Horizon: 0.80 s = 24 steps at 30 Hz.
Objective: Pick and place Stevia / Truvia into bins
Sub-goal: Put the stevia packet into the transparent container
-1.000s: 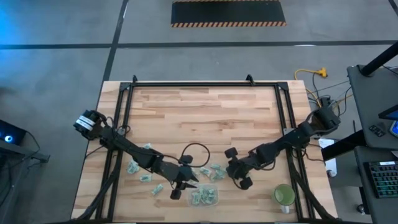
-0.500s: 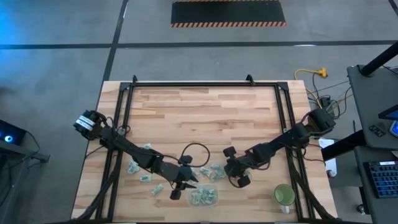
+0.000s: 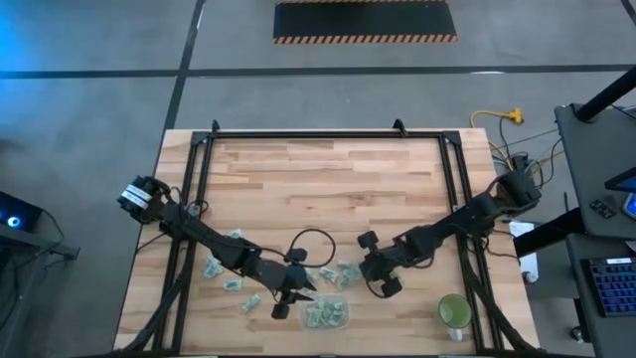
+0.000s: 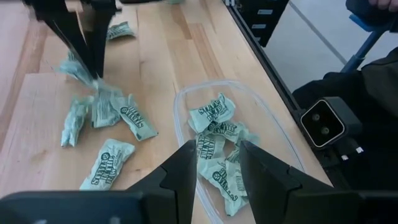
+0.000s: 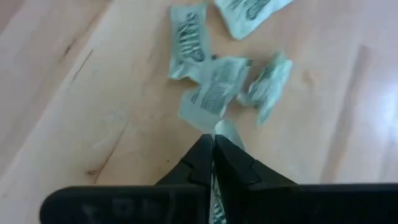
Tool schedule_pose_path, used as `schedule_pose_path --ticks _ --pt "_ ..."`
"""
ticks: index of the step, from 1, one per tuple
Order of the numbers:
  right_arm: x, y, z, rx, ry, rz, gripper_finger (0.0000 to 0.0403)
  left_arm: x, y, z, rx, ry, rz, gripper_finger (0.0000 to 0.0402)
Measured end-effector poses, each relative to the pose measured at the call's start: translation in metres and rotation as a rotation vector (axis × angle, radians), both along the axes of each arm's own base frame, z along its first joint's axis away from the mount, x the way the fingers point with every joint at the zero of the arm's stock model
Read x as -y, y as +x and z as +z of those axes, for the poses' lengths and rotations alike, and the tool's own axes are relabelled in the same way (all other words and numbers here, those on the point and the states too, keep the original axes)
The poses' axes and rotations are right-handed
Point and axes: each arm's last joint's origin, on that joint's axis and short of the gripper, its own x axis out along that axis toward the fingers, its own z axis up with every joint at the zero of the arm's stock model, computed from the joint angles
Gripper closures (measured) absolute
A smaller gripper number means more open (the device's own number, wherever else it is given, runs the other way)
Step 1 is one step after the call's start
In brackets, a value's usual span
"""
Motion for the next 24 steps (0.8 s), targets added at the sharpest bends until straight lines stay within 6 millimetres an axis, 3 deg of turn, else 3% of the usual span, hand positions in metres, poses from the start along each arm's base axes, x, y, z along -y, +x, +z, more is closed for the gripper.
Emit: schedule_pose_path --ticks 7,11,24 --pt "-0.001 -0.008 0.03 0.095 0.028 -0.037 0.0394 0.0 0.0 0.0 -0.003 0.002 0.0 0.0297" --pt "0.0 -0.013 0.036 0.112 0.052 -0.055 0.0394 0.0 0.0 0.0 -0.003 0.002 0.0 0.0297" --pt "0.006 -0.015 -0.008 -0.04 -0.002 -0.139 0.0394 0.0 0.0 0.001 0.007 -0.005 0.001 0.0297"
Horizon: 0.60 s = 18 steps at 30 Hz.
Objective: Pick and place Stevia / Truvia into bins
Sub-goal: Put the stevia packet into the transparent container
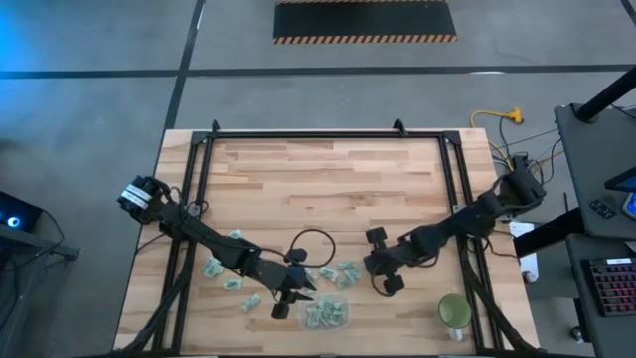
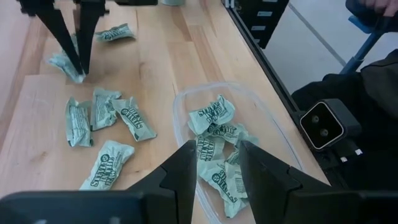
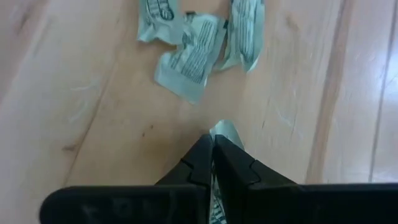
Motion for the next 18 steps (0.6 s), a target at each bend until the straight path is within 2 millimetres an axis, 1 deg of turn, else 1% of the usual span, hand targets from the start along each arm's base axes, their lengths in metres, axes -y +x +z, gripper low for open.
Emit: schedule_pose_path --ticks 3,9,13,16,18 --pt "0.001 0.0016 -0.0021 -0.002 0.004 -0.006 0.0383 0.0 0.0 0.0 0.0 0.0 0.0 0.0297" --pt "0.004 0.0025 -0.0051 -0.015 0.003 -0.025 0.034 0.0 -0.0001 -0.0001 -0.001 0.001 0.0 0.0297" --pt "0.0047 0.0027 -0.0051 -0.014 0.002 -0.027 0.0318 -0.0001 -0.0001 -0.0003 -0.003 0.001 0.0 0.0297" --pt "0.0055 0.0031 -0.005 -0.013 0.0 -0.031 0.0314 -0.0001 -0.0002 -0.0004 -0.004 0.002 0.0 0.0297" --pt "0.0056 0.0032 -0.005 -0.012 -0.004 -0.025 0.0322 -0.0001 -0.0002 -0.0004 -0.004 0.002 0.0 0.0297"
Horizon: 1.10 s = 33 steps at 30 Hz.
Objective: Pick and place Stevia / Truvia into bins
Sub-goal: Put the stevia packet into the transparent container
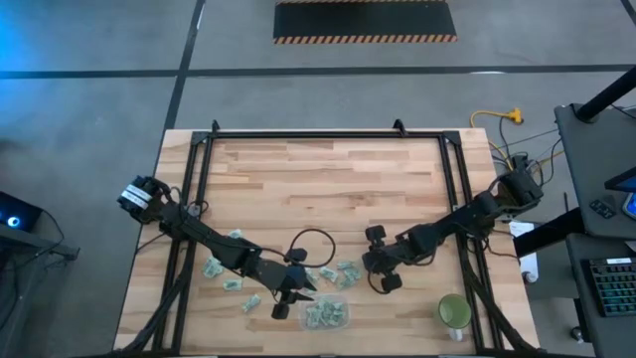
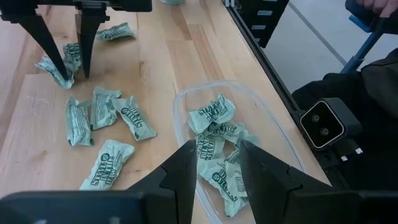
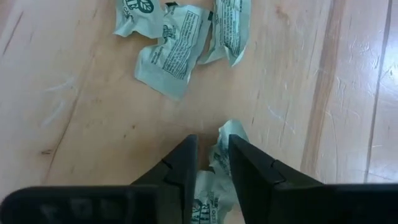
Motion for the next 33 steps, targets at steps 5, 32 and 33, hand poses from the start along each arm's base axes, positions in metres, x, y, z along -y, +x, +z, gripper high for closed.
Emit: schedule_pose_path --ticks 5,32,33 --pt "-0.001 0.002 0.002 0.009 -0.016 0.035 0.038 0.0 0.0 0.0 0.0 0.0 0.0 0.0297" --pt "-0.049 0.016 0.059 0.241 -0.004 0.283 0.0394 -0.001 -0.003 -0.005 -0.017 0.009 0.0 0.0297" --pt "-0.052 0.017 0.062 0.261 -0.003 0.299 0.0394 -0.001 -0.003 -0.005 -0.017 0.009 0.0 0.0297"
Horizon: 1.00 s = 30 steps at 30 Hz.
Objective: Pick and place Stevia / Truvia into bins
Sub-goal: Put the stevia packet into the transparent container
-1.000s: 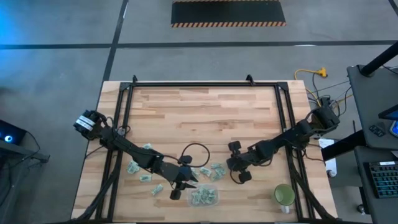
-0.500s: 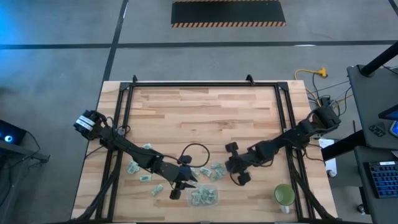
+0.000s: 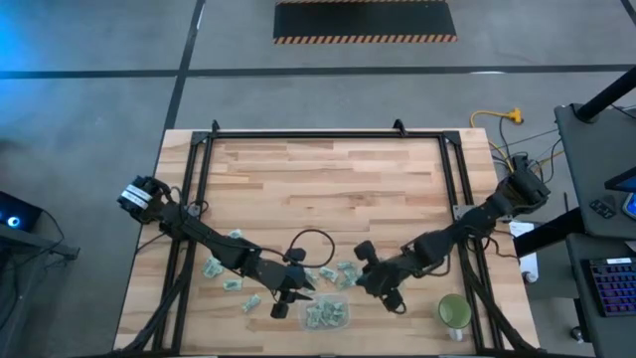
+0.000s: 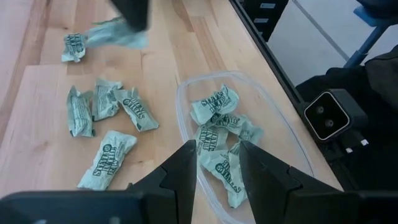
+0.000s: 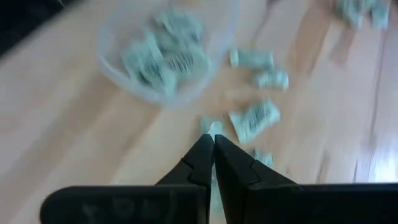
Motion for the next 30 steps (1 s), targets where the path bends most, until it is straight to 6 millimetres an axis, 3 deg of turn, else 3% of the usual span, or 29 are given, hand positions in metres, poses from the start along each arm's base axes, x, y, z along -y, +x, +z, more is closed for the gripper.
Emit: schedule_pose_path --ticks 8,12,20,30 --pt "-0.024 0.009 0.018 0.23 0.101 0.182 0.0394 -0.001 0.0 -0.001 0.003 0.024 0.04 0.0297" --pt "-0.033 0.017 0.01 0.277 0.164 0.279 0.0394 -0.006 -0.002 -0.003 -0.02 0.069 0.15 0.0297" --pt "-0.04 0.029 -0.006 0.249 0.158 0.31 0.0395 -0.021 -0.015 0.002 -0.088 0.129 0.441 0.0297" --pt "-0.032 0.05 -0.026 0.18 0.188 0.214 0.0394 -0.02 -0.018 0.005 -0.084 0.131 0.449 0.0297"
